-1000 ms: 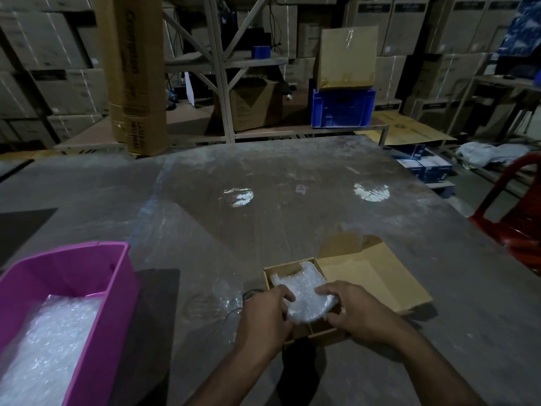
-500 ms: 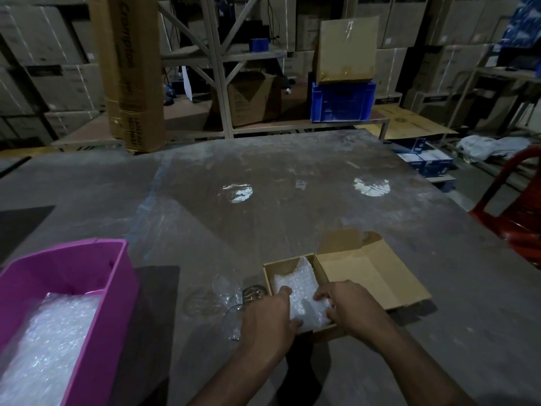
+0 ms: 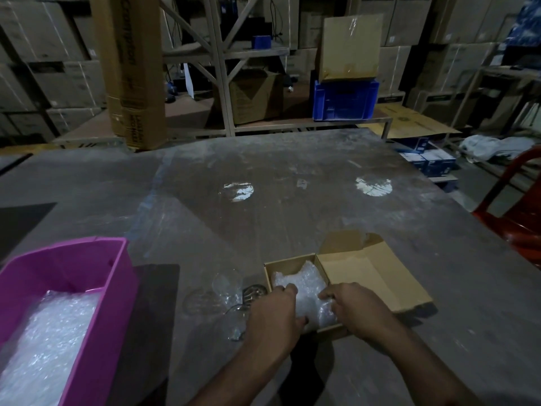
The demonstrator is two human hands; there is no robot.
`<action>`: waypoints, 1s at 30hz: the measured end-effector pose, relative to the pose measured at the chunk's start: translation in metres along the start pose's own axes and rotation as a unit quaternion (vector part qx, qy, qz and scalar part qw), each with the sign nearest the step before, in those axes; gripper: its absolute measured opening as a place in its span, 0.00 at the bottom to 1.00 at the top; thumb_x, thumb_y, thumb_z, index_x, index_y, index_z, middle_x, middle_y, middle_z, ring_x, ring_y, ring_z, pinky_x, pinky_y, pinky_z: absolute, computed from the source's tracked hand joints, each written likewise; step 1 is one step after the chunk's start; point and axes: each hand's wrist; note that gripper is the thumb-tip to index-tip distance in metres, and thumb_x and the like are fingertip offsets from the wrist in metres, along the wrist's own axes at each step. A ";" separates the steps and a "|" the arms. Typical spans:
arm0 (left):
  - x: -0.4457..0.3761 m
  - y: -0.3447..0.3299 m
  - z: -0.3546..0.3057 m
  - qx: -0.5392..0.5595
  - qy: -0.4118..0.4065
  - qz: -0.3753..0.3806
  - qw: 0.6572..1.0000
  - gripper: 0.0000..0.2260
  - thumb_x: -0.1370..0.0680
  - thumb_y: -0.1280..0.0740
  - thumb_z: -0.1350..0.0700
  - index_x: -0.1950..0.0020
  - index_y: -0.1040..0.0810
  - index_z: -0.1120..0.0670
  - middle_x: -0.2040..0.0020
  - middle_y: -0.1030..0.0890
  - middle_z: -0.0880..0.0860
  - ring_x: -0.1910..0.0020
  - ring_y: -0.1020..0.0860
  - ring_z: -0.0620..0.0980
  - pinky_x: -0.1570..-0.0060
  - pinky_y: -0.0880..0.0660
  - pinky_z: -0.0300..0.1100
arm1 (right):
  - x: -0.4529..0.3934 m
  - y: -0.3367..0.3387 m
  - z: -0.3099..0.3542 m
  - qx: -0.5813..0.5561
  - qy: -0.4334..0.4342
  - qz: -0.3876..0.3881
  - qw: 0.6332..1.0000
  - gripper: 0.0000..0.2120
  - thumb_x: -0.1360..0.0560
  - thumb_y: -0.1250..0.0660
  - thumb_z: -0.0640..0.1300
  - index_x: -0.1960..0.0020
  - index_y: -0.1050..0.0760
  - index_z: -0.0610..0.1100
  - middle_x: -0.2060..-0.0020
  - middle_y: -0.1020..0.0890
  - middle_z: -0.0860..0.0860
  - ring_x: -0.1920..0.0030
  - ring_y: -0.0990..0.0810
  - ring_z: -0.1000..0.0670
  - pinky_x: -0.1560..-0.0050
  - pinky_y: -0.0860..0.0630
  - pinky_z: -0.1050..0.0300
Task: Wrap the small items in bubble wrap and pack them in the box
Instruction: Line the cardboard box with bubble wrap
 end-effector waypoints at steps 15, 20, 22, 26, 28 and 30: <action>-0.019 -0.005 -0.003 -0.122 -0.001 0.081 0.989 0.15 0.24 0.29 0.53 0.39 0.25 0.54 0.43 0.18 0.56 0.43 0.21 0.57 0.52 0.28 0.46 | -0.016 -0.016 0.027 0.207 0.021 -0.013 0.978 0.14 0.24 0.36 0.34 0.40 0.20 0.42 0.42 0.21 0.45 0.37 0.26 0.44 0.46 0.27 0.54; -0.026 -0.016 -0.001 -0.159 -0.021 0.071 0.985 0.18 0.25 0.28 0.47 0.40 0.23 0.53 0.39 0.20 0.56 0.33 0.30 0.57 0.43 0.30 0.50 | -0.021 -0.020 0.030 0.109 0.057 -0.006 0.992 0.11 0.21 0.38 0.35 0.41 0.21 0.38 0.45 0.20 0.40 0.43 0.20 0.39 0.46 0.25 0.50; -0.028 -0.019 0.001 -0.178 -0.043 0.069 0.981 0.20 0.24 0.30 0.44 0.37 0.23 0.53 0.37 0.22 0.55 0.31 0.33 0.57 0.39 0.34 0.53 | -0.028 -0.023 0.030 0.086 0.071 0.009 0.994 0.11 0.22 0.37 0.35 0.40 0.23 0.38 0.44 0.21 0.40 0.42 0.21 0.38 0.45 0.24 0.49; -0.031 -0.024 0.002 -0.189 -0.054 0.093 0.976 0.22 0.22 0.32 0.44 0.33 0.25 0.56 0.32 0.23 0.57 0.27 0.37 0.59 0.28 0.41 0.59 | -0.044 -0.029 0.024 0.087 0.122 0.043 0.988 0.21 0.25 0.29 0.41 0.33 0.26 0.40 0.34 0.25 0.42 0.33 0.27 0.43 0.35 0.30 0.53; -0.036 -0.028 0.002 -0.198 -0.043 0.106 0.973 0.26 0.22 0.32 0.43 0.29 0.27 0.58 0.31 0.25 0.58 0.26 0.37 0.59 0.24 0.49 0.64 | -0.050 -0.035 0.019 0.103 0.134 0.044 0.985 0.25 0.22 0.32 0.41 0.27 0.31 0.40 0.26 0.33 0.40 0.25 0.36 0.41 0.26 0.37 0.50; -0.040 -0.029 0.003 -0.216 -0.032 0.136 0.966 0.31 0.23 0.31 0.43 0.26 0.31 0.59 0.28 0.27 0.59 0.24 0.37 0.60 0.24 0.52 0.66 | -0.057 -0.040 0.017 0.120 0.125 0.053 0.983 0.27 0.20 0.36 0.39 0.23 0.36 0.37 0.22 0.40 0.39 0.22 0.43 0.39 0.23 0.44 0.48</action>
Point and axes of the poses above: each hand's wrist, its own x-axis away from the middle knuckle, its own y-axis out of the back of the hand, z = x × y
